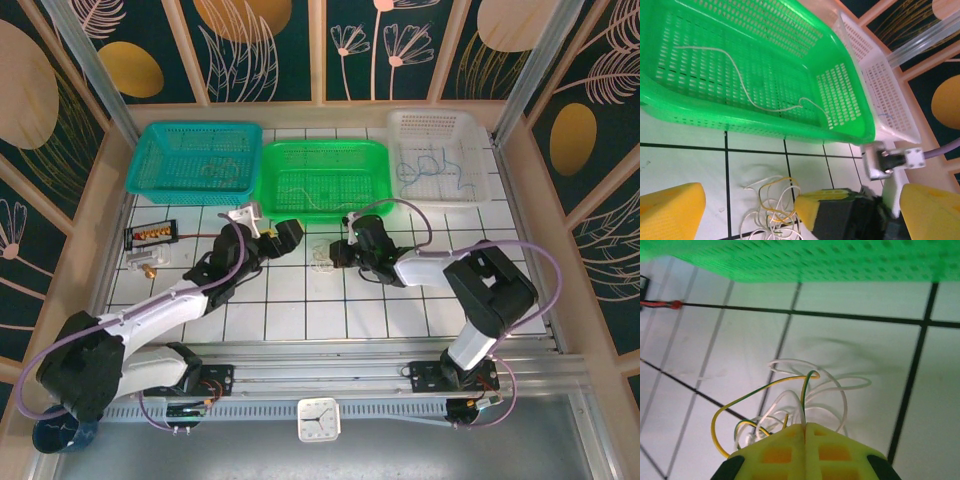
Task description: Untangle the cables
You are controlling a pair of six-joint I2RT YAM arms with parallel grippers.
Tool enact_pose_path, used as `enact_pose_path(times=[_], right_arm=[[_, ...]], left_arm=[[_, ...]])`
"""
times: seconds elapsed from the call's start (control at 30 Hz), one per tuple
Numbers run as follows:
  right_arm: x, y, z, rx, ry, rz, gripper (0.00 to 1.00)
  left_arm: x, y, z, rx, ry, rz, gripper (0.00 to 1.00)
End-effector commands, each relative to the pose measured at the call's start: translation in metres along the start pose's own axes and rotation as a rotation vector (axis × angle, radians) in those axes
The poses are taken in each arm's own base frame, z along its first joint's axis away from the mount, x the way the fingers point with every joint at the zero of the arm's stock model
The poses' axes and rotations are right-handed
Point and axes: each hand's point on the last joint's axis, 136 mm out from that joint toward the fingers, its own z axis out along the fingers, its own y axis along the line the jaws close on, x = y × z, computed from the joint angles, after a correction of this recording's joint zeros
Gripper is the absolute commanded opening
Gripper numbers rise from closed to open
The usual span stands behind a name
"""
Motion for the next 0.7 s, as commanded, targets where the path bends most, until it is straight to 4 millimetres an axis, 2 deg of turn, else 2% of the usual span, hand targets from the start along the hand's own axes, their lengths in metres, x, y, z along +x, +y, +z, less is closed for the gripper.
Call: enact_pose_path(times=[0.0, 0.17, 0.33, 0.67], right_arm=[[-0.026, 0.035, -0.023, -0.134, -0.092, -0.051, 0.00], [-0.036, 0.050, -0.039, -0.183, -0.129, -0.067, 0.00], [-0.040, 0.054, -0.044, -0.190, -0.143, -0.074, 0.00], [-0.037, 0.049, -0.044, -0.169, -0.137, -0.078, 0.00]], left_arm=[[0.004, -0.013, 0.005, 0.055, 0.041, 0.004, 0.99], [0.011, -0.022, 0.009, 0.115, 0.074, -0.013, 0.99], [0.017, -0.033, 0.011, 0.182, 0.110, -0.037, 0.98], [0.022, -0.050, 0.014, 0.282, 0.154, -0.102, 0.70]])
